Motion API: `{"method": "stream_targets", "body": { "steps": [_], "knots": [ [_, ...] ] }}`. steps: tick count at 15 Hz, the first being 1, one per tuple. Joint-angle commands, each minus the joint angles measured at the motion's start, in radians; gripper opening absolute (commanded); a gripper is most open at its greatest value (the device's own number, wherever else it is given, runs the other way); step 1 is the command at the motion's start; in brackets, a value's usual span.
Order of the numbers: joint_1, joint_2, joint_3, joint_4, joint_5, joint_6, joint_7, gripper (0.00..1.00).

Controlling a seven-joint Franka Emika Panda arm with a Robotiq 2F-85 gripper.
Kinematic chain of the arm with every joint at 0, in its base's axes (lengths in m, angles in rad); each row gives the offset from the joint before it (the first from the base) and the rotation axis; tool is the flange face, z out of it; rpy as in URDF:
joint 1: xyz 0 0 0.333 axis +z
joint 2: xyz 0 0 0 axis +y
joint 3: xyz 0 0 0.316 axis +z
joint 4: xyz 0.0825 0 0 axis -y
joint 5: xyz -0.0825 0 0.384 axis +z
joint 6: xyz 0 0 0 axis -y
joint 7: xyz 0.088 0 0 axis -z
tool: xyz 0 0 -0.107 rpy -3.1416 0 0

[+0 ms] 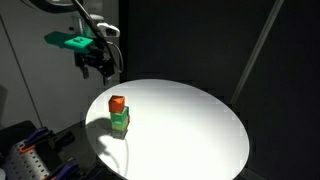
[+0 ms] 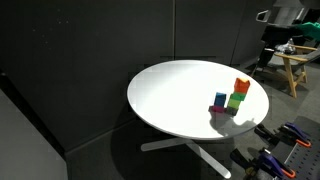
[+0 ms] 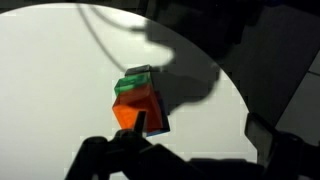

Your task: Put the orange block on top of the green block

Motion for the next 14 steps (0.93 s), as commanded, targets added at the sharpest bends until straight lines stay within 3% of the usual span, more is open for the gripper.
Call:
{"method": "stream_targets", "body": {
  "steps": [1,7,14],
  "knots": [
    [0.013,-0.118,0.009,-0.029,-0.001,-0.118,0.065,1.00],
    [0.015,-0.221,0.021,-0.014,0.000,-0.266,0.126,1.00],
    [0.003,-0.282,0.036,-0.022,0.003,-0.233,0.240,1.00]
  ]
}}
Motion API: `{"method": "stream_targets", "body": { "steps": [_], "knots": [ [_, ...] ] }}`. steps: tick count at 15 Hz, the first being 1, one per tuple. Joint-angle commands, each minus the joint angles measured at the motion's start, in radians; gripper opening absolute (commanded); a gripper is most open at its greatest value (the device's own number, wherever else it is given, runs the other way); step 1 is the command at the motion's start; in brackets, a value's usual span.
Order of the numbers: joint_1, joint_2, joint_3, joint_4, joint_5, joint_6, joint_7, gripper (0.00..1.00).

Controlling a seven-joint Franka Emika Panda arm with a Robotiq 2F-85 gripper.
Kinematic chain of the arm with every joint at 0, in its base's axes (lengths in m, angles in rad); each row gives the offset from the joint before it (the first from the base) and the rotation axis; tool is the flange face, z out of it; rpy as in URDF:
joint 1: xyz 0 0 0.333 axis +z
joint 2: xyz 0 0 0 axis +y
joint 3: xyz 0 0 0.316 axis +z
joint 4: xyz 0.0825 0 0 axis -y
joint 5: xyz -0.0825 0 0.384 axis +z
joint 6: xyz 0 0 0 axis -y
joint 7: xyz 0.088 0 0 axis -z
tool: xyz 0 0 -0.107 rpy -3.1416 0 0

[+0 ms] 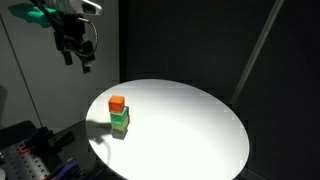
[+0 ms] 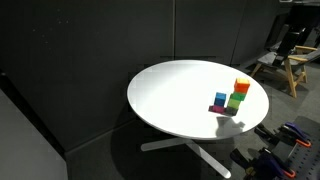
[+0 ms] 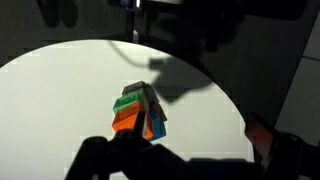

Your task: Put the orange block on top of the green block

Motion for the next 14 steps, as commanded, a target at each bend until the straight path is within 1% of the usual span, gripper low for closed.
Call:
{"method": "stream_targets", "body": {
  "steps": [1,2,3,14],
  "knots": [
    [-0.006,-0.040,0.014,-0.012,0.002,0.011,0.067,1.00],
    [-0.007,-0.042,0.015,-0.012,0.000,0.009,0.074,1.00],
    [0.004,-0.017,0.000,0.002,-0.003,-0.001,0.041,1.00],
    [0.004,-0.015,0.000,0.002,-0.003,-0.002,0.044,1.00]
  ]
}}
